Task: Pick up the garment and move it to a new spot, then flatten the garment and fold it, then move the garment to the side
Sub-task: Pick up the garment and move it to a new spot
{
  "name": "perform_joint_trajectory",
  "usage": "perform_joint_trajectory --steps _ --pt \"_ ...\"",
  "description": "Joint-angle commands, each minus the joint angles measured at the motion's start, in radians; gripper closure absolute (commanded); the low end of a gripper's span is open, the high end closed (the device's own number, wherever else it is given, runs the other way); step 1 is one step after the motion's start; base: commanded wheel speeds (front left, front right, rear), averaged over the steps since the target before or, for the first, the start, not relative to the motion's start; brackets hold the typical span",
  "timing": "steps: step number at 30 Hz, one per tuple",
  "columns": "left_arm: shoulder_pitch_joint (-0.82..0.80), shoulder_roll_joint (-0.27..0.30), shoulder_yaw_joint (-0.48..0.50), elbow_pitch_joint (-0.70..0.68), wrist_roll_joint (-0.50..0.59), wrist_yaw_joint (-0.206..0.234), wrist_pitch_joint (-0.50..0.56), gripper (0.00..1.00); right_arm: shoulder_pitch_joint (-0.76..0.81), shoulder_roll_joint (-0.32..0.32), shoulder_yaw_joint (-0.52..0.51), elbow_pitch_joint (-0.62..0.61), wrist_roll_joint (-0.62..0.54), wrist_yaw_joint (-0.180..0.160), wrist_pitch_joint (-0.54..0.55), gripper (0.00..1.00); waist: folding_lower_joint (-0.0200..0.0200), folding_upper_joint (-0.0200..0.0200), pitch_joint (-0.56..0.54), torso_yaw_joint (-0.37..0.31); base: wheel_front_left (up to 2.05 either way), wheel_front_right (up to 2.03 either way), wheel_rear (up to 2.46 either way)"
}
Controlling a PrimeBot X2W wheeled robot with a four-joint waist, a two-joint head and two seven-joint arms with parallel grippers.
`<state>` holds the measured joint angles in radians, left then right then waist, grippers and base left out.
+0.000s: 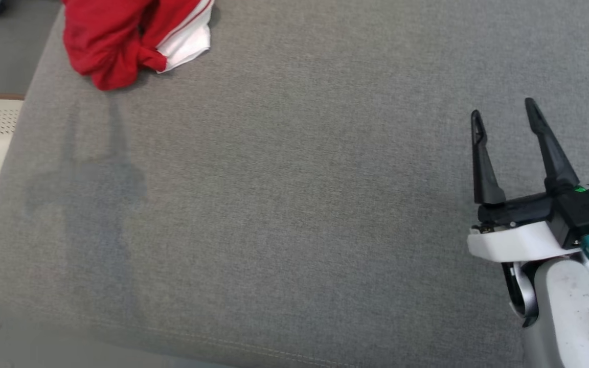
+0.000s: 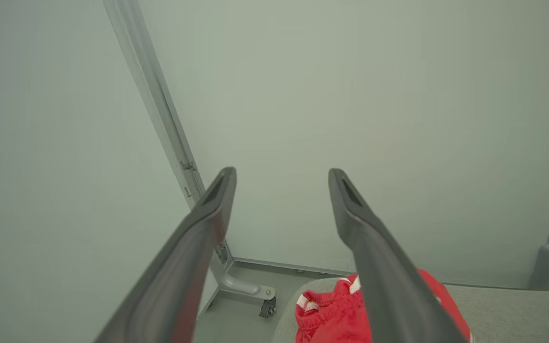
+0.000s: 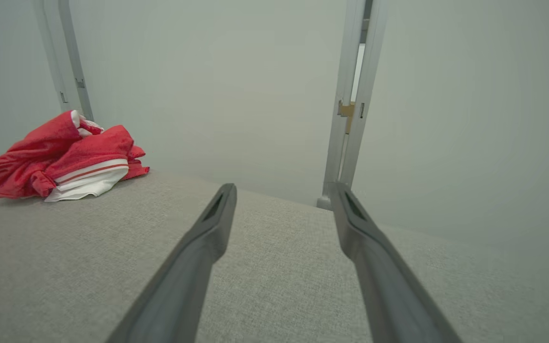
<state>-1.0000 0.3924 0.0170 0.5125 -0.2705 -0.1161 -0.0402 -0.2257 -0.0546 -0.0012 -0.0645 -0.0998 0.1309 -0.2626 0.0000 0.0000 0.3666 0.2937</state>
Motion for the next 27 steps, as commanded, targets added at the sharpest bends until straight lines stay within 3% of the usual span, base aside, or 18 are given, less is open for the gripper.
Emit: perform_joint_trajectory --steps 1,11,21,22,24,27 --pt "-0.039 0.008 -0.013 0.033 -0.019 -0.007 0.032 0.00 -0.018 -0.008 -0.013 -0.018 -0.009 0.000 -0.004 0.00 0.0000 0.0000 0.161 -0.148 0.00 0.00 0.00" --pt "-0.155 0.031 -0.152 0.223 -0.127 -0.014 0.213 0.00 -0.023 -0.007 -0.070 -0.094 -0.016 0.000 -0.004 0.00 0.0000 0.0000 0.281 -0.215 0.00 0.00 0.00" --pt "-0.181 0.077 -0.219 0.322 -0.176 -0.014 0.207 0.00 -0.038 0.000 -0.062 -0.092 -0.003 0.000 -0.004 0.00 0.0000 0.0000 0.306 -0.227 0.00 0.00 0.00" --pt "-0.183 0.078 -0.222 0.329 -0.178 -0.014 0.206 0.38 -0.039 0.000 -0.062 -0.089 -0.003 0.000 -0.004 0.00 0.0000 0.0000 0.304 -0.226 0.00 0.00 0.00" --pt "-0.187 0.083 -0.230 0.347 -0.179 -0.014 0.210 1.00 -0.041 0.001 -0.062 -0.087 -0.002 0.000 -0.004 0.00 0.0000 0.0000 0.295 -0.224 0.00 0.00 0.00" --pt "-0.192 0.088 -0.243 0.362 -0.184 -0.014 0.207 1.00 -0.040 0.002 -0.059 -0.080 0.001 0.000 -0.003 0.00 0.0000 0.0000 0.275 -0.218 0.00 0.00 0.00"
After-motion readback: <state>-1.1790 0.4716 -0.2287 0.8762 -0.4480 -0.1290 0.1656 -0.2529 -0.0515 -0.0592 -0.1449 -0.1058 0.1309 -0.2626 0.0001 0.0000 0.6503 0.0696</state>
